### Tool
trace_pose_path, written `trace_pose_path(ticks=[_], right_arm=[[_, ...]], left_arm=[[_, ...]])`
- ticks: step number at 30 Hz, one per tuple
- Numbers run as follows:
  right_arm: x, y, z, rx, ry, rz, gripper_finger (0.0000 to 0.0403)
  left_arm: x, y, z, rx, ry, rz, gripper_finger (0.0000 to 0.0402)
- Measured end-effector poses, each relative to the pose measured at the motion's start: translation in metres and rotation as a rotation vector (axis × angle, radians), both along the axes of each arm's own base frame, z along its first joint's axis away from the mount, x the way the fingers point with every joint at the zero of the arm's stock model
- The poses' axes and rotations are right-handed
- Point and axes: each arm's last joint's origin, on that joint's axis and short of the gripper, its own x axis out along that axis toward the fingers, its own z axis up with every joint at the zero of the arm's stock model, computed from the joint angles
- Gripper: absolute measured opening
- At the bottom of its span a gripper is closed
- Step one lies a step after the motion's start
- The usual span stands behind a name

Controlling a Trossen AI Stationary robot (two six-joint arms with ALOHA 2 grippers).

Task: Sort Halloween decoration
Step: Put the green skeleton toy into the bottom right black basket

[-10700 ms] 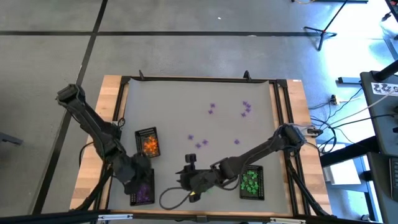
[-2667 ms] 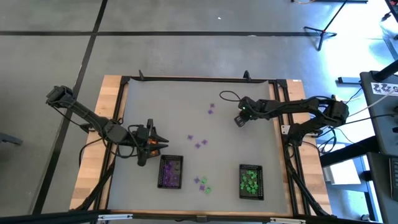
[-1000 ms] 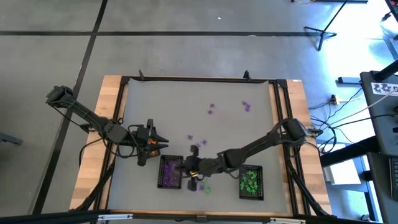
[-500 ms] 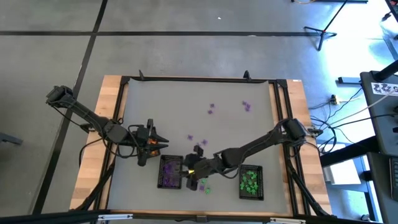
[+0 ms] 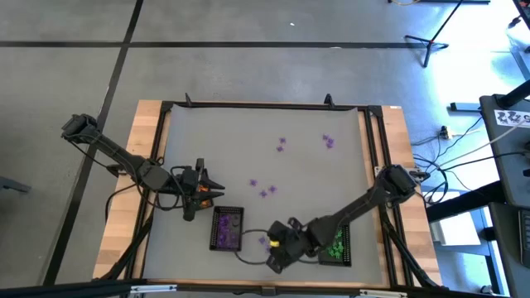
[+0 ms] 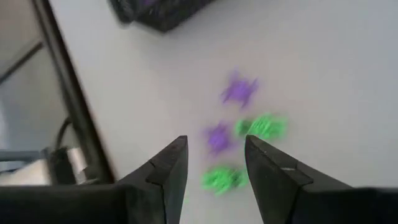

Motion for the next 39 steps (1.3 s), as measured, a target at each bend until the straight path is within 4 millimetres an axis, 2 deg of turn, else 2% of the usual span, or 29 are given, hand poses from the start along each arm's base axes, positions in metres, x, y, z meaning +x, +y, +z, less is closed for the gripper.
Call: trace_pose_path(ticks=[6, 11, 15, 20, 26, 33, 39], right_arm=[[-0.009, 0.020, -0.009, 0.102, 0.026, -0.112, 0.0156], [-0.006, 0.023, -0.023, 0.104, 0.022, -0.165, 0.0156], [-0.001, 0.022, -0.044, 0.087, 0.055, -0.173, 0.0156], [0.002, 0.019, -0.055, 0.066, 0.080, -0.187, 0.0156], [-0.002, 0.015, -0.056, -0.025, 0.074, -0.227, 0.0156], [0.003, 0.004, -0.055, -0.050, 0.067, -0.263, 0.0156], [0.011, -0.002, -0.037, -0.121, 0.072, -0.264, 0.0156]], left_arm=[[0.000, 0.000, 0.000, 0.000, 0.000, 0.000, 0.0075], [0.000, 0.000, 0.000, 0.000, -0.001, 0.000, 0.0075], [0.000, 0.000, 0.000, 0.000, 0.000, 0.000, 0.0075], [0.000, 0.000, 0.000, 0.000, 0.000, 0.000, 0.0075], [0.000, 0.000, 0.000, 0.000, 0.000, 0.000, 0.0075], [0.000, 0.000, 0.000, 0.000, -0.001, 0.000, 0.0075], [0.000, 0.000, 0.000, 0.000, 0.000, 0.000, 0.0075]])
